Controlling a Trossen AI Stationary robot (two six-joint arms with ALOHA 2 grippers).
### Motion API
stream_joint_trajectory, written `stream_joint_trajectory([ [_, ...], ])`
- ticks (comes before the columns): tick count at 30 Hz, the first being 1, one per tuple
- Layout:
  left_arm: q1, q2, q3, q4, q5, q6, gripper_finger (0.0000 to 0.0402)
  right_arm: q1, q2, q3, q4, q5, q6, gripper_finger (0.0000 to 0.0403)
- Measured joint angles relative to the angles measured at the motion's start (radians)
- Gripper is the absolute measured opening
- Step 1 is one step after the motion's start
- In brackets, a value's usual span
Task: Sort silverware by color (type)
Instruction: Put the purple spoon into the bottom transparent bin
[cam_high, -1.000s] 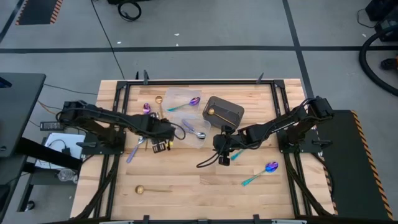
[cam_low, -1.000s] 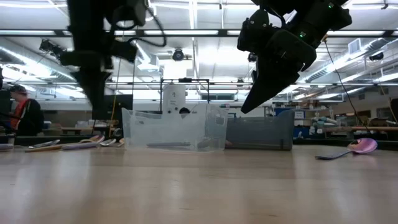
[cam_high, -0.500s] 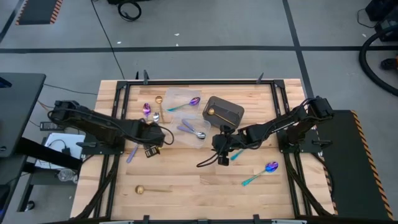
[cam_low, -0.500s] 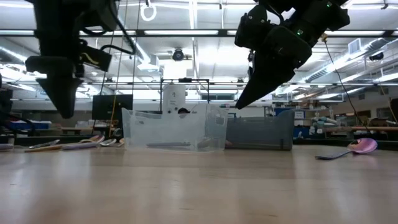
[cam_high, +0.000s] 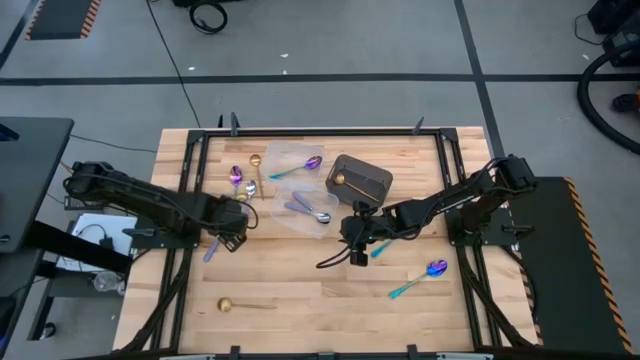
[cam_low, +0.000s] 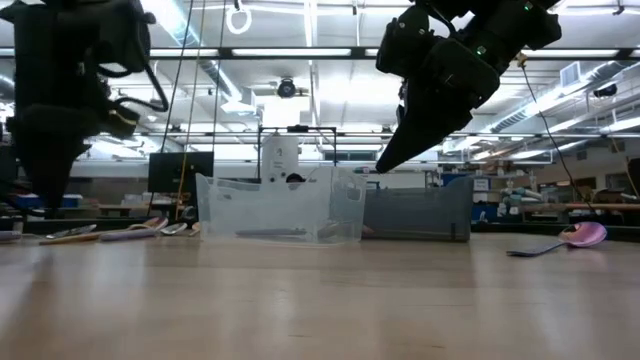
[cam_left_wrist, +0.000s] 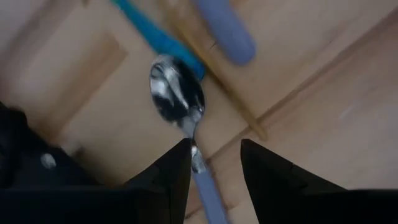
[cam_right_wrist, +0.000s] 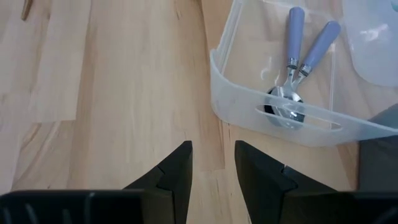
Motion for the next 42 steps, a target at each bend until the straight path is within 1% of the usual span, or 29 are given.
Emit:
stream_joint_trajectory([
  [3,0.000,0.001,-0.020,0.002,0.023,-0.049,0.0146,0.000,0.000,0.000,0.002,0.000,-0.001,0.0130],
  [8,0.000,0.000,-0.063,0.010,0.067,-0.085,0.0146,0.000,0.000,0.000,0.004,0.000,-0.001,0.0130],
  [20,0.000,-0.002,-0.169,0.143,0.156,-0.121,0.0142,0.000,0.000,0.000,0.005,0.000,0.000,0.0130],
  [23,-0.005,-0.002,-0.178,0.153,0.155,-0.113,0.0137,0.000,0.000,0.000,0.005,0.000,0.000,0.0130],
  [25,-0.011,-0.002,-0.178,0.157,0.151,-0.098,0.0126,0.000,0.000,0.000,0.005,0.000,-0.001,0.0130],
  [31,-0.012,-0.002,-0.179,0.165,0.147,-0.095,0.0055,0.000,0.000,0.000,0.013,0.000,-0.004,0.0130],
  [32,-0.012,-0.001,-0.179,0.165,0.145,-0.097,0.0050,0.000,0.000,0.000,0.013,0.000,-0.004,0.0130],
  [37,-0.013,-0.001,-0.179,0.165,0.136,-0.110,0.0050,0.003,0.000,0.000,0.016,0.000,0.007,0.0130],
  [39,-0.013,0.001,-0.161,0.149,0.127,-0.112,0.0050,0.007,0.000,0.000,0.016,0.000,0.008,0.0130],
  [42,-0.012,0.005,-0.114,0.104,0.075,-0.091,0.0050,0.011,0.000,0.000,0.023,0.000,0.008,0.0130],
])
